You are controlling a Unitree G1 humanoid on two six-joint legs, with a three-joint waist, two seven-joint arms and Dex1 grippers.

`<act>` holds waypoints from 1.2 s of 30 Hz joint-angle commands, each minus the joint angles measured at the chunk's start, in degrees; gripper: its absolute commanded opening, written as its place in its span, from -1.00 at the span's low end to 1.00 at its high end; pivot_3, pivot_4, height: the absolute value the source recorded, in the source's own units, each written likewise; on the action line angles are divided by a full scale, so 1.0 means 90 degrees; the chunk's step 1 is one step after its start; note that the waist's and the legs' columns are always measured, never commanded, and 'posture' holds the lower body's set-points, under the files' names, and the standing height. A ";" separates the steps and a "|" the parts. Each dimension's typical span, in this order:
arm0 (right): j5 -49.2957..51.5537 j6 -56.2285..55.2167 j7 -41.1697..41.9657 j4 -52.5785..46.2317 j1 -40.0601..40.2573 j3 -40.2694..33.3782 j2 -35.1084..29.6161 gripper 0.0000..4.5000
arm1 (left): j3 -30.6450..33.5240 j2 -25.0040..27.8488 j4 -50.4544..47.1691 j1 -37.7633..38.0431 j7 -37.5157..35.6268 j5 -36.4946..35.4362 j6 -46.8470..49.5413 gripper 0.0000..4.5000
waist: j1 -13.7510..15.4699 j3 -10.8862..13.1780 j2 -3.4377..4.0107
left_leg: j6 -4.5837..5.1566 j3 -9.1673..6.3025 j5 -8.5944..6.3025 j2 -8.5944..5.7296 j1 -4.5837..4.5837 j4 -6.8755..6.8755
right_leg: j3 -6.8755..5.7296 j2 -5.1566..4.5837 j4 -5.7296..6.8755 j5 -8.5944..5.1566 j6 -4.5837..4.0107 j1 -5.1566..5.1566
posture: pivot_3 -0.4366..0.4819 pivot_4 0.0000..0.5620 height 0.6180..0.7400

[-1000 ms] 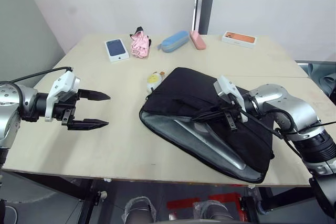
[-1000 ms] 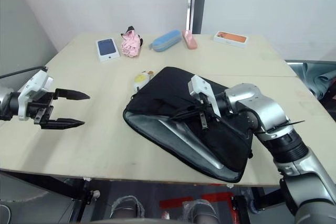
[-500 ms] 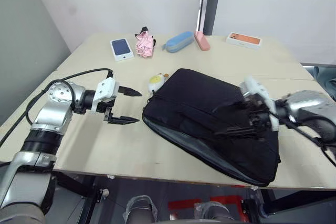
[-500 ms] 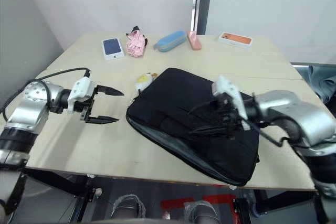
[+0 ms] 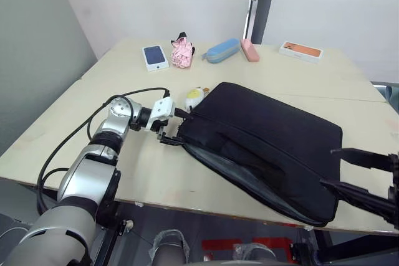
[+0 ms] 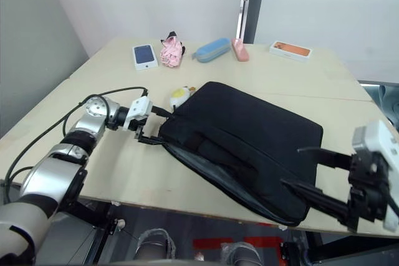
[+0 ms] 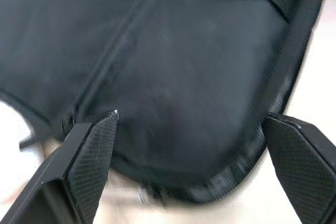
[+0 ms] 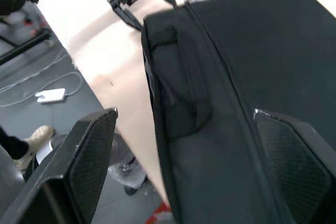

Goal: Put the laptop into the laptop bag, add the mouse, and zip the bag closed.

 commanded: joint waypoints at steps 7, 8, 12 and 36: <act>0.0404 -0.1416 -0.0569 -0.0488 0.1814 -0.0625 0.0720 0.95 | 0.0064 0.0053 0.0510 -0.0156 -0.0267 0.0366 -0.0385 -0.31 | -0.0033 0.0000 -0.0002 | -0.0003 -0.0008 -0.0001 -0.0007 -0.0001 -0.0034 | -0.0013 -0.0007 -0.0021 -0.0014 0.0029 0.0000 | -0.05 -0.47 1.00; 0.0253 -0.1505 -0.0568 -0.0523 0.2027 -0.0519 0.0825 0.95 | 0.0084 0.0065 0.0531 -0.0169 -0.0265 0.0384 -0.0378 -0.45 | -0.0037 0.0000 -0.0002 | -0.0003 -0.0009 -0.0001 -0.0010 -0.0002 -0.0038 | -0.0014 -0.0010 -0.0024 -0.0016 0.0032 0.0000 | -0.05 -0.47 1.00; -0.1247 -0.1836 -0.0752 -0.0722 0.2604 0.0813 0.1103 0.95 | 0.0178 0.0069 0.0516 -0.0226 -0.0059 0.0436 -0.0291 -0.99 | -0.0081 -0.0002 -0.0005 | -0.0003 -0.0013 -0.0002 -0.0015 -0.0004 -0.0056 | -0.0021 -0.0015 -0.0051 -0.0018 0.0038 0.0007 | -0.05 -0.47 1.00; -0.4291 -0.2499 -0.1029 0.1402 0.0633 0.5356 0.0327 -0.04 | 0.0112 0.1103 -0.2150 0.1351 -0.0418 -0.0731 0.0535 -1.00 | -0.0388 -0.0008 0.0003 | -0.0015 -0.0020 0.0000 -0.0018 0.0018 -0.0060 | -0.0025 -0.0013 -0.0036 -0.0013 0.0033 0.0035 | -0.05 -0.47 1.00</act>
